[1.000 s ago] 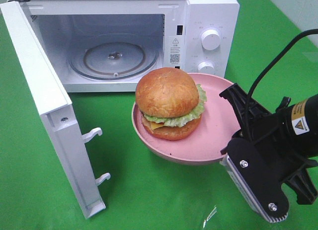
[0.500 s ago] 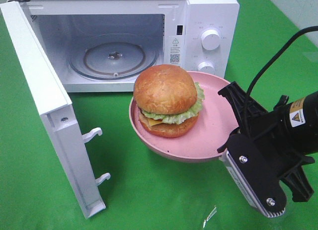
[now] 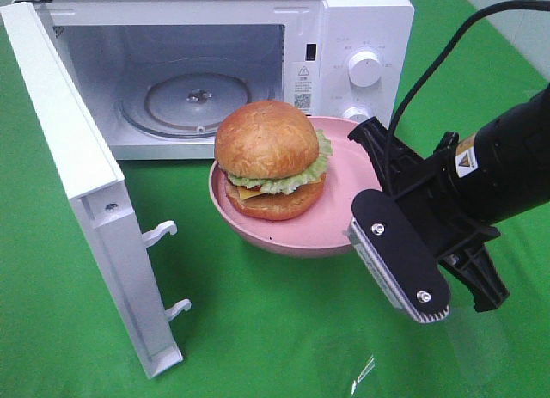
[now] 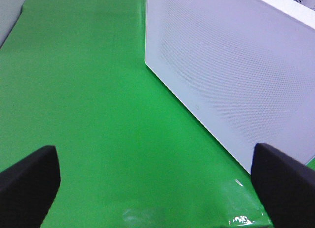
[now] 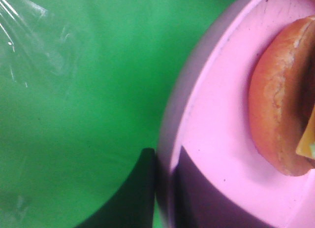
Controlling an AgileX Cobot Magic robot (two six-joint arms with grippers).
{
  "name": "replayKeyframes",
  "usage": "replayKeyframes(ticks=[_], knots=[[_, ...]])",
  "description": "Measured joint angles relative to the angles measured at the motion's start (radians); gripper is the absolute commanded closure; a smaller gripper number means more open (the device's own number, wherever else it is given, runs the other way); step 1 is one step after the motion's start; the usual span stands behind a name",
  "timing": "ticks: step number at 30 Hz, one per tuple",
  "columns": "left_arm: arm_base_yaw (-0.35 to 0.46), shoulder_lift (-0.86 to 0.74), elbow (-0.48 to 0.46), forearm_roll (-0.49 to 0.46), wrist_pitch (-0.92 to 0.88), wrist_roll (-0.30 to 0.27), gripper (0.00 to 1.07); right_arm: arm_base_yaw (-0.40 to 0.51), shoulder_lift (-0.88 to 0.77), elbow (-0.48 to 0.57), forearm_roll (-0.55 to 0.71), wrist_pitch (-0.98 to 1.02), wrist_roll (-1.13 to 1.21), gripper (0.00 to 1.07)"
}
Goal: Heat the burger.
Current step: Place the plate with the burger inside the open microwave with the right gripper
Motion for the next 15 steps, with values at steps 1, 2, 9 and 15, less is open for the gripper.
replayKeyframes(ticks=[1, 2, 9, 15], knots=[[0.0, 0.0, 0.0, 0.0, 0.0, 0.0, 0.09, 0.0, 0.0, 0.0, 0.0, 0.0, 0.0, 1.07], [0.0, 0.0, 0.0, 0.0, 0.0, 0.0, 0.09, 0.0, 0.016, -0.018, -0.001, 0.004, 0.009, 1.07], [0.0, 0.0, 0.0, 0.0, 0.0, 0.001, 0.09, 0.001, 0.081, -0.09, -0.001, 0.006, 0.018, 1.07], [0.0, 0.0, 0.0, 0.0, 0.0, 0.001, 0.09, 0.017, 0.119, -0.123, 0.0, 0.007, 0.018, 1.07]])
